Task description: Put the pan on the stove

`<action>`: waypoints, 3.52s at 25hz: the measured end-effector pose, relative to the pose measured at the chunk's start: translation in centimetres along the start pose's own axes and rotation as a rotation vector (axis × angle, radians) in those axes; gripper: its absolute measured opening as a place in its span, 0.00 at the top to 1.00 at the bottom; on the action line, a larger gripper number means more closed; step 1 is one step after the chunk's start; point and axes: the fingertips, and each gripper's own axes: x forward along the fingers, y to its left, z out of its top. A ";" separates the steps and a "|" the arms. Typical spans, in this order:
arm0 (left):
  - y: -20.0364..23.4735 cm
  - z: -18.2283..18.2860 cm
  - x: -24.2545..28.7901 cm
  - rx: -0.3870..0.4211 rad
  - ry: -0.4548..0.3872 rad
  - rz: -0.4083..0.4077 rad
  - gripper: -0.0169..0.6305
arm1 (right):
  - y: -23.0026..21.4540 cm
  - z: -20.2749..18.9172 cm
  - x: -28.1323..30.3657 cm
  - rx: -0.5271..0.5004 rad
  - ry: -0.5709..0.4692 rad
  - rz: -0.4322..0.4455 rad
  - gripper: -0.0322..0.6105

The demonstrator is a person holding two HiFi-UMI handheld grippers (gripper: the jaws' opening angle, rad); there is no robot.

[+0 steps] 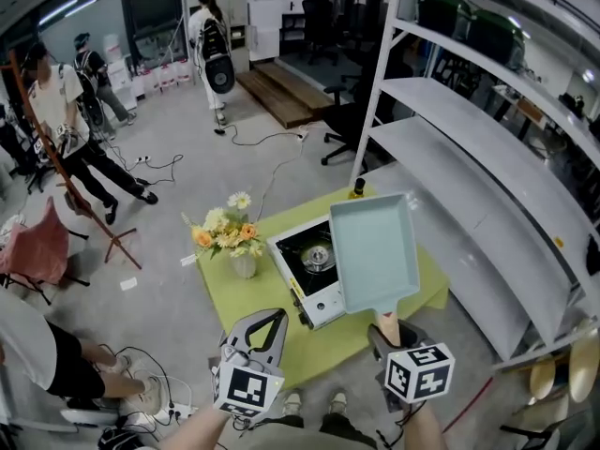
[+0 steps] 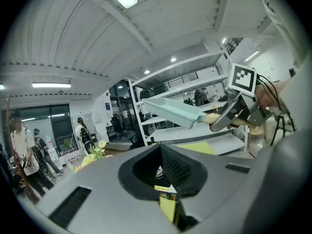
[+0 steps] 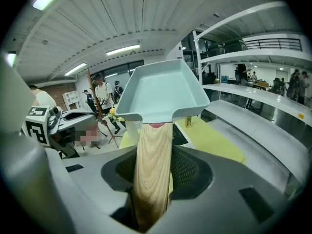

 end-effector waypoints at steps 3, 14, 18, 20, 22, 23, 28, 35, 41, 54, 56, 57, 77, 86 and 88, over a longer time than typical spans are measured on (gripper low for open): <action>0.3 -0.3 1.0 -0.013 0.013 0.030 0.96 | -0.8 0.4 1.8 -0.002 0.025 0.027 0.71; 1.1 -2.3 5.0 -0.067 0.089 0.140 0.96 | -3.6 0.9 8.3 -0.061 0.145 0.122 0.71; 1.1 -3.0 6.4 -0.089 0.112 0.169 0.96 | -4.5 0.7 10.8 -0.070 0.192 0.150 0.71; 1.2 -3.5 6.9 -0.103 0.120 0.178 0.96 | -4.9 0.5 12.1 -0.083 0.218 0.160 0.71; 1.2 -4.0 7.5 -0.117 0.119 0.187 0.96 | -5.3 0.3 13.5 -0.101 0.242 0.168 0.71; 1.3 -4.3 7.8 -0.123 0.121 0.192 0.96 | -5.5 0.2 14.2 -0.107 0.252 0.172 0.71; 1.4 -5.7 9.4 -0.164 0.141 0.194 0.96 | -6.0 -0.7 17.0 -0.120 0.305 0.197 0.71; 0.6 -7.3 11.4 -0.184 0.167 0.182 0.96 | -6.9 -2.9 20.0 -0.126 0.376 0.210 0.71; 0.6 -9.5 12.0 -0.208 0.218 0.196 0.96 | -6.6 -4.4 21.8 -0.126 0.427 0.223 0.71; 0.5 -12.1 11.9 -0.281 0.241 0.189 0.96 | -6.4 -7.5 24.3 -0.143 0.510 0.201 0.71; 0.6 -12.2 11.8 -0.282 0.245 0.192 0.96 | -6.5 -7.9 24.6 -0.143 0.517 0.193 0.71; 0.6 -12.1 11.8 -0.283 0.244 0.194 0.96 | -6.6 -8.0 24.7 -0.145 0.520 0.188 0.71; 0.7 -12.4 11.1 -0.278 0.262 0.204 0.96 | -6.0 -7.2 26.2 -0.182 0.508 0.206 0.47; 2.0 -10.9 9.9 -0.244 0.242 0.220 0.96 | -7.3 -4.3 23.4 -0.134 0.404 0.192 0.41; 2.6 -9.9 9.5 -0.230 0.227 0.227 0.96 | -7.3 -2.8 22.3 -0.125 0.362 0.198 0.44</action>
